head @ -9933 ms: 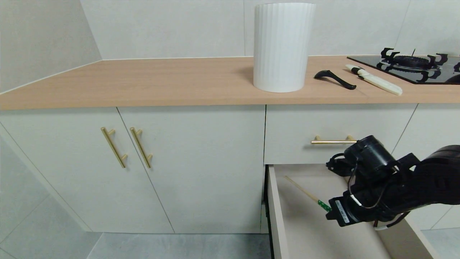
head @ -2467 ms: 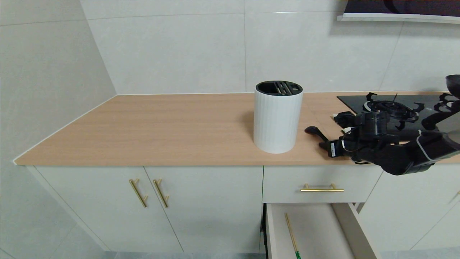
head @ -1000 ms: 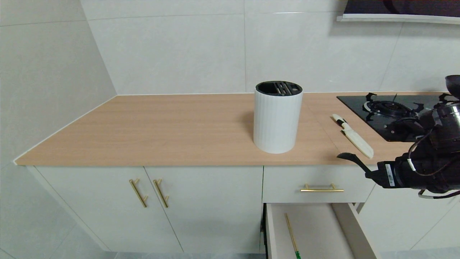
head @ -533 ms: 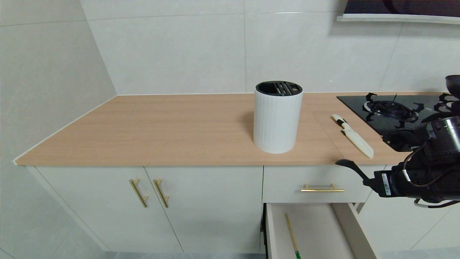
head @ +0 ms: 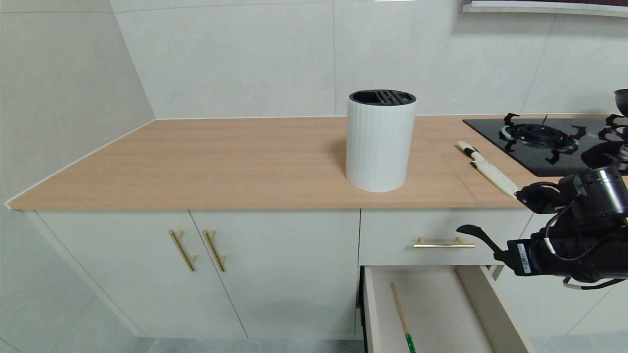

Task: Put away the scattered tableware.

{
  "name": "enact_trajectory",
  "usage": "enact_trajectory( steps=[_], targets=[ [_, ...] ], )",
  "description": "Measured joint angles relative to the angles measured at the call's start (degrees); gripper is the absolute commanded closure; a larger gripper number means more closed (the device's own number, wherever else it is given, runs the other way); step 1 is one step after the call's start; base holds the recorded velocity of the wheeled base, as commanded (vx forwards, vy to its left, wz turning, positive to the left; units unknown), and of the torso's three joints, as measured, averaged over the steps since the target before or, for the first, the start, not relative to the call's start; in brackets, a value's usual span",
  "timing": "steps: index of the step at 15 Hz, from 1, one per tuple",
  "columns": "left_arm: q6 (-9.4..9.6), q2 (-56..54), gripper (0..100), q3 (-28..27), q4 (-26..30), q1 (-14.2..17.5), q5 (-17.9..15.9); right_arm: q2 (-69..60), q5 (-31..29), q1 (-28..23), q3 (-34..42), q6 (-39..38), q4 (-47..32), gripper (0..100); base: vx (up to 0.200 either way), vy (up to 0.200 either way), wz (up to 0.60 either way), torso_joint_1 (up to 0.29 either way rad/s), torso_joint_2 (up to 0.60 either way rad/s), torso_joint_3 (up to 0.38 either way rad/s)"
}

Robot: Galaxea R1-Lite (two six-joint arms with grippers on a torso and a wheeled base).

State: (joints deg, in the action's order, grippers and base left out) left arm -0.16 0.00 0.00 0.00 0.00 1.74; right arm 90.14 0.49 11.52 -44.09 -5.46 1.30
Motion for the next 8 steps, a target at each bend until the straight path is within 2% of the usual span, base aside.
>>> enact_trajectory(
  steps=[8],
  targets=[
    [0.00,0.00,0,0.00,0.00,0.00,-0.02,1.65,0.02,0.18,0.74,1.69,0.11,100,0.000,0.000,0.00,-0.172,0.47,0.298]
  ],
)
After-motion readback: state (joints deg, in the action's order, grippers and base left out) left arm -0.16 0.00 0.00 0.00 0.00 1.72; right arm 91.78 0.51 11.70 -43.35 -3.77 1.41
